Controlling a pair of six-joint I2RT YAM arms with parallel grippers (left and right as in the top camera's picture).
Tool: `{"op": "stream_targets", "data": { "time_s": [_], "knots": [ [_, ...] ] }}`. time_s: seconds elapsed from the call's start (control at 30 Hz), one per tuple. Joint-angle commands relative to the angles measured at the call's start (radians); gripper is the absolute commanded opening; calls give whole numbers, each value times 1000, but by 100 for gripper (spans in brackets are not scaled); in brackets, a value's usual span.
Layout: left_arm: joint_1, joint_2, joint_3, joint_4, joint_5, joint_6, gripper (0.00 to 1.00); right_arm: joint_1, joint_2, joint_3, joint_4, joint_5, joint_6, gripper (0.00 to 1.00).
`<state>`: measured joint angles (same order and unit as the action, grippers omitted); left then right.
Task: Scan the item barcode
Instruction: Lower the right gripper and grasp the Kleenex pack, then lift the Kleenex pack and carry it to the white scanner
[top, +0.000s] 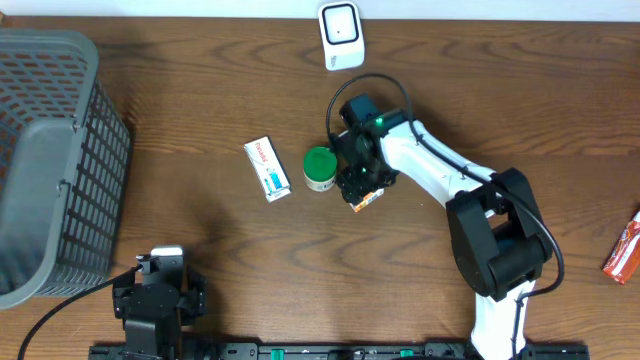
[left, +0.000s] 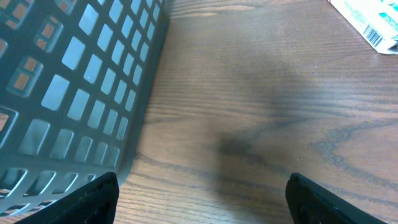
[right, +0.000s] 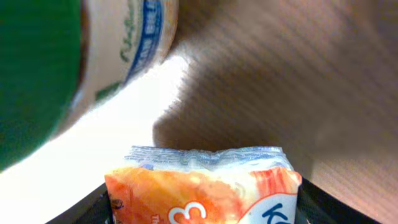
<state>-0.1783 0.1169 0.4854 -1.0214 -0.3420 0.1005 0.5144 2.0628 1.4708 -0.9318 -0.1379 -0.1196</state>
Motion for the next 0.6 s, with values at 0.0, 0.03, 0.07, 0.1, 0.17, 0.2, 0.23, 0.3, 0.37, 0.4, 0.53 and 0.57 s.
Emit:
{"op": "stream_targets", "data": {
  "time_s": [0.0, 0.03, 0.07, 0.1, 0.17, 0.2, 0.23, 0.3, 0.37, 0.4, 0.53, 0.57],
  "knots": [
    [3, -2, 8, -2, -3, -9, 86, 9, -63, 117, -88, -27, 190, 68],
    [3, -2, 8, -2, -3, -9, 86, 7, -70, 140, -122, -32, 229, 67],
    [3, -2, 8, -2, -3, -9, 86, 3, -77, 168, -165, -32, 286, 64],
    [3, -2, 8, -2, -3, -9, 86, 3, -80, 185, -191, -32, 327, 57],
    [3, -2, 8, -2, -3, -9, 86, 1, -81, 206, -223, -33, 398, 52],
    [3, -2, 8, -2, -3, -9, 86, 0, -81, 212, -232, -33, 438, 56],
    [3, -2, 8, -2, -3, -9, 86, -1, -81, 212, -232, -33, 456, 59],
    [3, -2, 8, -2, -3, -9, 86, -5, -81, 212, -240, -50, 501, 60],
    [3, -2, 8, -2, -3, -9, 86, -9, -81, 212, -251, -89, 528, 59],
    [3, -2, 8, -2, -3, -9, 86, -12, -81, 212, -256, -109, 537, 59],
    [3, -2, 8, -2, -3, -9, 86, -18, -81, 212, -267, -164, 565, 60],
    [3, -2, 8, -2, -3, -9, 86, -18, -81, 212, -271, -173, 569, 61]
  ]
}}
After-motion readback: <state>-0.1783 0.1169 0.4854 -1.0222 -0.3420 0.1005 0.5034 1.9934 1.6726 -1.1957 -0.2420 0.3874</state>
